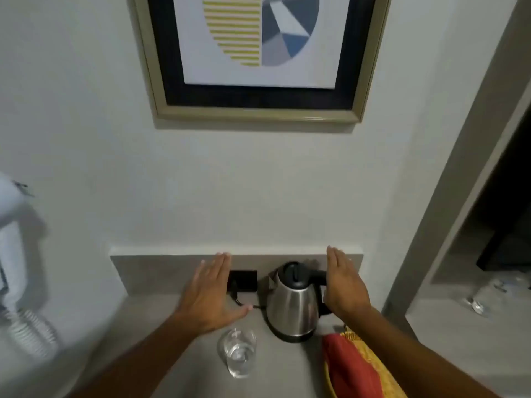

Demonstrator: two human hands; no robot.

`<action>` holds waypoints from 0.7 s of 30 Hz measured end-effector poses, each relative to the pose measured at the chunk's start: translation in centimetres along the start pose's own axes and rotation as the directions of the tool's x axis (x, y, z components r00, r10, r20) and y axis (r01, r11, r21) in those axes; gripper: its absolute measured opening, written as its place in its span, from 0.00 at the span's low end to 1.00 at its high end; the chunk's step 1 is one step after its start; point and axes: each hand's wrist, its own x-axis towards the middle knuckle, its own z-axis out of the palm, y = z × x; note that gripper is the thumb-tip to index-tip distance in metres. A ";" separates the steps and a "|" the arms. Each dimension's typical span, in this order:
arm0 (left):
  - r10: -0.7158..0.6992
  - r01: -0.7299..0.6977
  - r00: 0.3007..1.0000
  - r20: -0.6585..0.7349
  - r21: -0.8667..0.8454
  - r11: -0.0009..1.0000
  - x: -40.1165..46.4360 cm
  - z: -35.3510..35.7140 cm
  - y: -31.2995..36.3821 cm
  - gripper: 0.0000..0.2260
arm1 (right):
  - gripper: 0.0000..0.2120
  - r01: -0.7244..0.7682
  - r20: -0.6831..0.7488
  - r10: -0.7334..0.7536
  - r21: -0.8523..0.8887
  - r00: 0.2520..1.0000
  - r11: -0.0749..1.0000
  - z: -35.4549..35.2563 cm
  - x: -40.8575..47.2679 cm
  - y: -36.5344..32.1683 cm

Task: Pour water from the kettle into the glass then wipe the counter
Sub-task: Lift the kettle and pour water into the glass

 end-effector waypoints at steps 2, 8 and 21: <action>-0.049 0.052 0.993 0.107 -0.029 0.998 -2.2 2.7 0.2 0.57 | 0.44 -0.071 0.050 0.069 0.035 0.996 0.997 1.1 -0.6 0.6; -0.149 0.185 0.966 0.213 -0.162 0.969 -6.2 8.5 0.8 0.60 | 0.43 -0.215 0.120 0.197 0.167 0.973 0.962 3.0 0.1 0.8; -0.326 0.446 0.894 0.307 -0.569 0.691 -7.5 12.5 0.1 0.39 | 0.11 -0.467 0.147 0.485 0.601 0.862 0.649 5.5 2.8 0.8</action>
